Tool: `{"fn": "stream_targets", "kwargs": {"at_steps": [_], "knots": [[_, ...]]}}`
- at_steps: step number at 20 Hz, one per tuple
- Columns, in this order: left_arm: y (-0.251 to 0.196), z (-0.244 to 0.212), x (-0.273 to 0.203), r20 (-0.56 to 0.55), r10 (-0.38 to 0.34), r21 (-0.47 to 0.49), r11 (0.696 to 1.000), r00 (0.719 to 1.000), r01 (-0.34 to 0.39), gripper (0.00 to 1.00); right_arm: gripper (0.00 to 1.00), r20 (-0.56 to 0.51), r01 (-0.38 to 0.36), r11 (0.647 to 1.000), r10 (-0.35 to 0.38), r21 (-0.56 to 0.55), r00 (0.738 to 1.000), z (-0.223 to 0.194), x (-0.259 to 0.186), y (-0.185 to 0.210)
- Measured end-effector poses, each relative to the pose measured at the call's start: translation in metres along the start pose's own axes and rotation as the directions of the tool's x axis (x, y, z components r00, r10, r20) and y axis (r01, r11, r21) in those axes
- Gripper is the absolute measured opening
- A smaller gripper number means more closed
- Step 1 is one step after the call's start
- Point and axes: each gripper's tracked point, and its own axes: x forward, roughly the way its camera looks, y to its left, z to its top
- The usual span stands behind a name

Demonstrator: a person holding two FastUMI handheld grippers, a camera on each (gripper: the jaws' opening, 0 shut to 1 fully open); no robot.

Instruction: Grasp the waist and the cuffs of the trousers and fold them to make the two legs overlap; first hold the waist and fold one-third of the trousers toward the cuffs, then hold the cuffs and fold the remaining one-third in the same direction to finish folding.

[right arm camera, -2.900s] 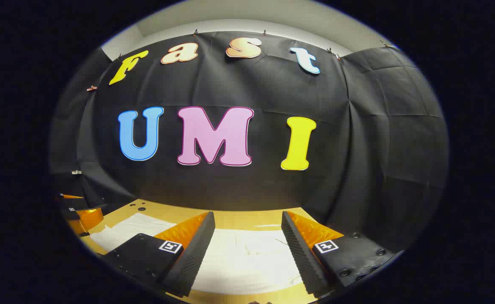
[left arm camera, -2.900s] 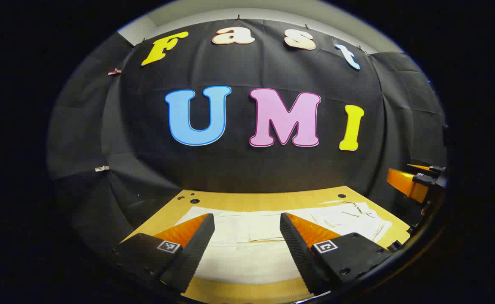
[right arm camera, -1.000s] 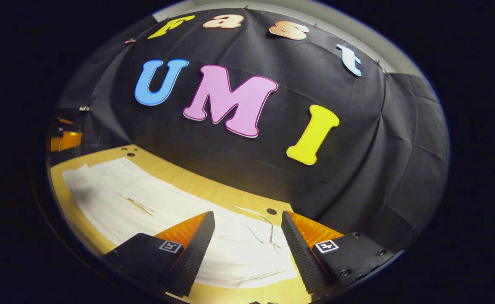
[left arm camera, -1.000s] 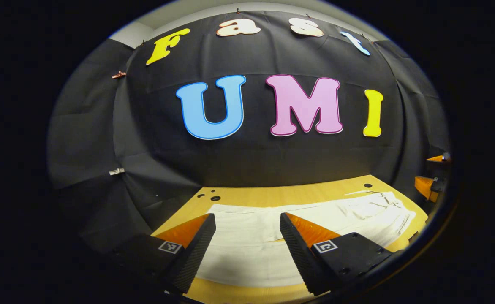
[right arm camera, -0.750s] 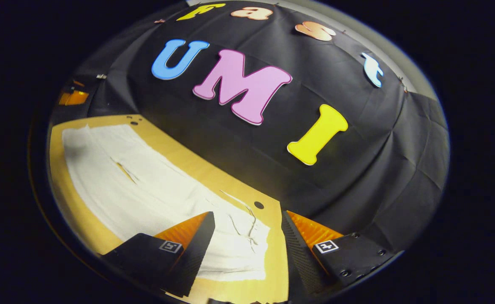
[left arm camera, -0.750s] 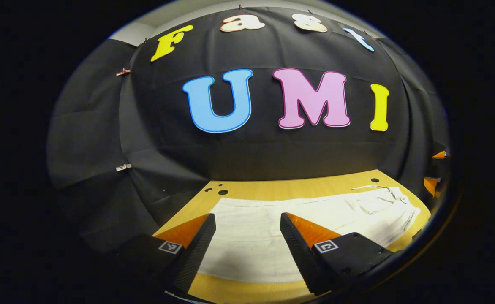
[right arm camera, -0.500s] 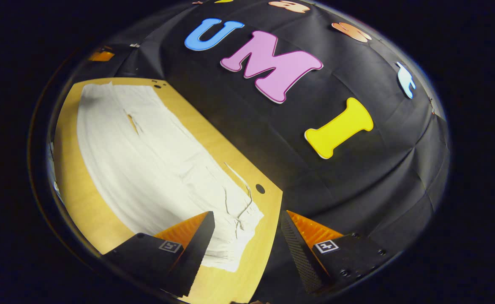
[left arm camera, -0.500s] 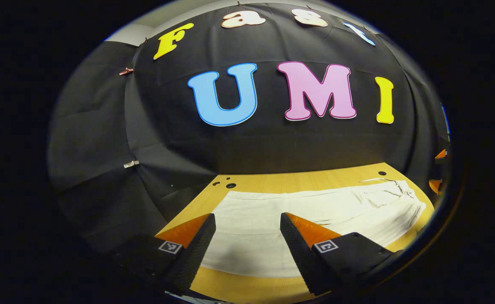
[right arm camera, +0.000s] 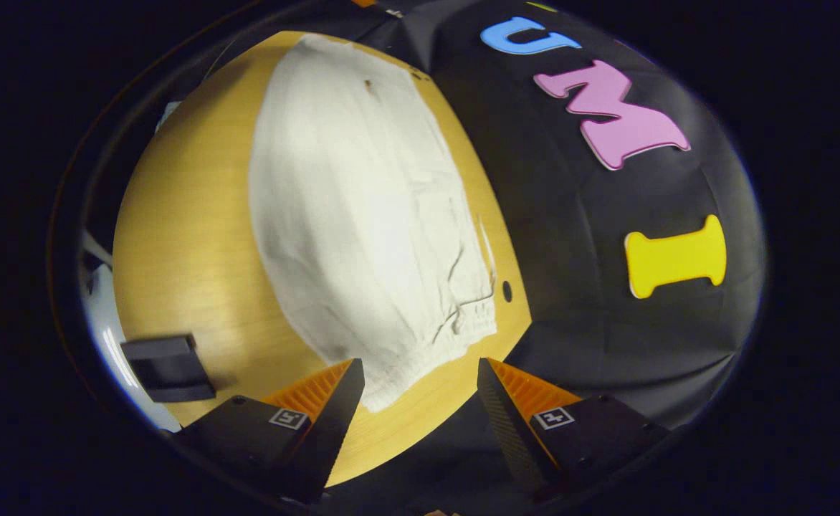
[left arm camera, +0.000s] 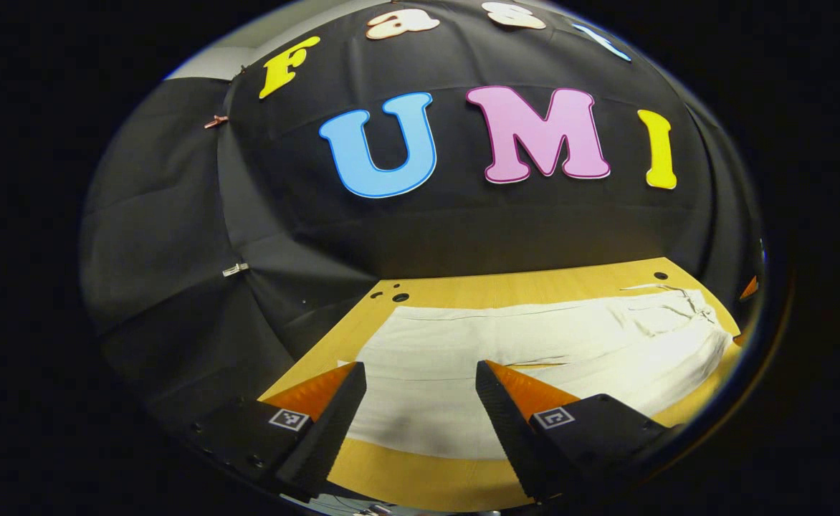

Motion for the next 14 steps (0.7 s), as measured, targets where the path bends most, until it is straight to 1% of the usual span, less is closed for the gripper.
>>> {"fn": "stream_targets", "kwargs": {"at_steps": [2, 5, 7, 8, 10, 13, 14], "knots": [[-0.003, 0.0, -0.001, 0.001, 0.008, 0.005, 1.0, 1.0, -0.008, 0.98, 0.98, -0.019, -0.036, 0.998, 0.035, -0.054, 0.999, -0.017, 0.01, 0.013], [-0.006, -0.008, -0.002, -0.026, 0.026, 0.001, 1.0, 0.999, -0.026, 0.98, 0.98, -0.044, -0.057, 0.996, 0.054, -0.064, 0.998, -0.033, 0.028, 0.019], [-0.004, -0.01, -0.006, -0.034, 0.041, 0.007, 0.999, 0.999, -0.041, 0.98, 0.98, -0.024, -0.043, 0.995, 0.041, -0.093, 0.999, -0.03, 0.036, 0.011], [-0.001, -0.009, -0.008, -0.029, 0.051, 0.011, 0.999, 0.998, -0.051, 0.97, 0.95, -0.019, -0.048, 0.993, 0.046, -0.105, 0.999, -0.029, 0.04, 0.011], [0.007, -0.012, -0.012, -0.03, 0.074, 0.015, 0.997, 0.997, -0.074, 0.98, 0.95, -0.018, -0.043, 0.99, 0.041, -0.136, 0.999, -0.027, 0.049, 0.01], [0.02, -0.035, -0.012, -0.083, 0.093, 0.008, 0.996, 0.992, -0.093, 0.97, 0.93, -0.028, 0.007, 0.981, -0.012, -0.195, 1.0, -0.017, 0.06, -0.001], [0.026, -0.043, -0.01, -0.102, 0.096, 0.015, 0.995, 0.99, -0.095, 0.97, 0.93, -0.042, -0.002, 0.98, -0.007, -0.197, 0.999, -0.016, 0.065, -0.001]]}}
